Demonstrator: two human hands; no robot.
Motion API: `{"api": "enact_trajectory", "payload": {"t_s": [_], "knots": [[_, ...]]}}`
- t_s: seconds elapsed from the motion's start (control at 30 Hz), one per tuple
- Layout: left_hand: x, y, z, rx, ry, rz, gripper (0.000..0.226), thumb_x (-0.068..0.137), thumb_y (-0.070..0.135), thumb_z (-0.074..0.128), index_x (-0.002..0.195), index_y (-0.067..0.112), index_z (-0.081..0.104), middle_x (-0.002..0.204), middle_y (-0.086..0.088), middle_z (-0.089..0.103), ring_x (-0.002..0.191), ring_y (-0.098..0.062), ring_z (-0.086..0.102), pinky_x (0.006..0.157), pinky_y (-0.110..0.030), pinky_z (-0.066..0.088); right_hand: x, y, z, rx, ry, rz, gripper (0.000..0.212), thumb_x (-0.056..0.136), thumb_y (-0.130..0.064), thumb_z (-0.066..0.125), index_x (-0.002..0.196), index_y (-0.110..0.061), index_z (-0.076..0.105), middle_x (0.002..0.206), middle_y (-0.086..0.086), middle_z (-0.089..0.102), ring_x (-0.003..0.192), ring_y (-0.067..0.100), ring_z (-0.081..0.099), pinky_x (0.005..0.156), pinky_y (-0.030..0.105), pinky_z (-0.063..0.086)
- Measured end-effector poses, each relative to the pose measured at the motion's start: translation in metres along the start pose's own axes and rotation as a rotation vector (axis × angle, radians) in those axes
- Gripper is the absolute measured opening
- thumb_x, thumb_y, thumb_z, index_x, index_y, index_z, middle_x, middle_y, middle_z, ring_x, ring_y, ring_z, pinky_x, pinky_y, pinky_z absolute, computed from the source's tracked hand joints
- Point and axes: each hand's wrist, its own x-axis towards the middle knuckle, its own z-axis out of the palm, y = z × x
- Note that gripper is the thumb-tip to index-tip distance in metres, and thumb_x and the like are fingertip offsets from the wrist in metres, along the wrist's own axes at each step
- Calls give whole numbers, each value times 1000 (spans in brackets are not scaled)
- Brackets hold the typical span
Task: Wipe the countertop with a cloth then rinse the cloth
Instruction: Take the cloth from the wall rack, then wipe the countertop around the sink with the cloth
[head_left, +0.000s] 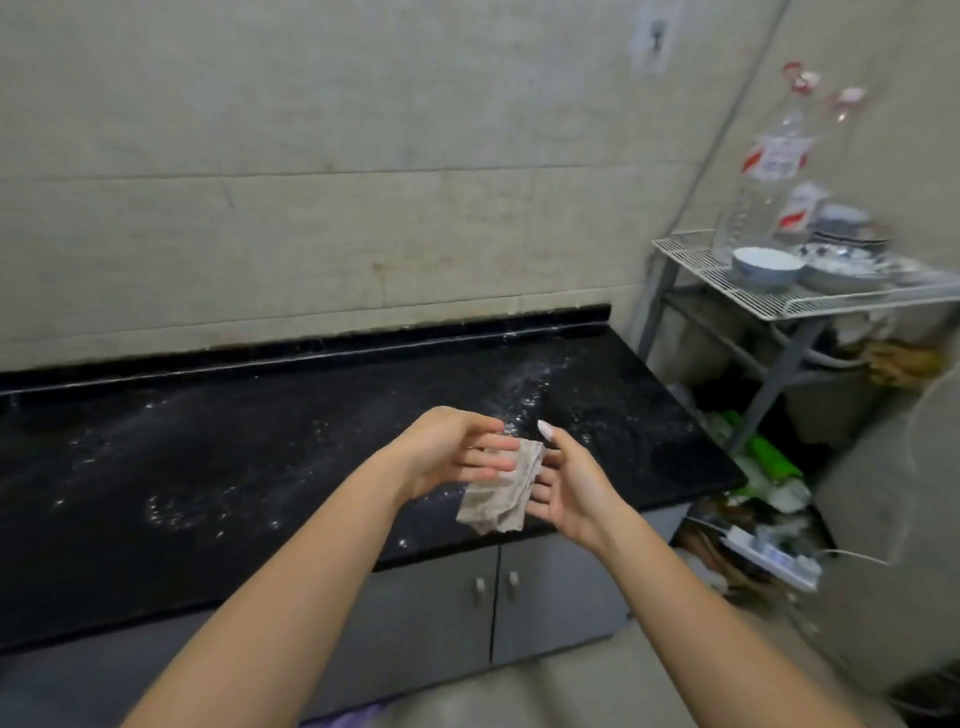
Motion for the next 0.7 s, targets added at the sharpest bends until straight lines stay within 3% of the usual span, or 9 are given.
{"api": "enact_trajectory", "payload": {"t_s": [0.07,0.13,0.23,0.37,0.47,0.6,0.7], "knots": [[29,0,19,57,166,70,21,92,15,51,108,8,63,92,-6,74,75,-16,67,65,-24,51,7,-12,-26,13,69,-51,33,91,-32,61,110,-6,65,100,14,72,88,28,71,75,39,58],[62,-9,32,69,253,68,17,91,16,54,102,9,65,91,-5,70,74,-15,61,62,-23,48,17,-21,-50,16,160,-95,21,89,-12,61,107,-2,66,93,13,72,82,26,69,71,36,57],[110,-28,52,118,191,-81,26,91,31,58,107,12,65,99,-2,68,90,-16,62,71,-27,51,39,-39,-84,21,259,-104,21,85,4,58,105,2,64,96,18,70,82,27,69,73,37,57],[166,-35,80,77,-70,-194,36,90,47,55,104,17,68,89,1,71,92,-15,63,91,-37,49,77,-72,-122,2,280,-109,22,87,3,57,106,-1,65,102,18,70,88,28,68,75,38,56],[217,-31,93,10,-178,-154,32,91,42,56,108,18,68,101,1,73,100,-15,66,91,-37,51,116,-97,-148,-44,314,-100,20,87,1,59,104,-3,68,100,17,71,91,29,68,78,40,55],[282,-18,97,-34,-89,-133,23,90,28,63,106,12,65,103,-7,72,93,-16,68,73,-27,56,173,-128,-178,-185,377,-56,18,86,-3,62,102,-7,69,99,13,72,95,27,68,77,37,56],[323,-17,96,29,18,-134,19,88,25,66,100,10,64,104,-10,69,88,-17,66,72,-30,58,212,-137,-190,-226,404,-18,17,87,-1,61,100,-9,69,98,11,72,93,24,68,71,33,56]]}}
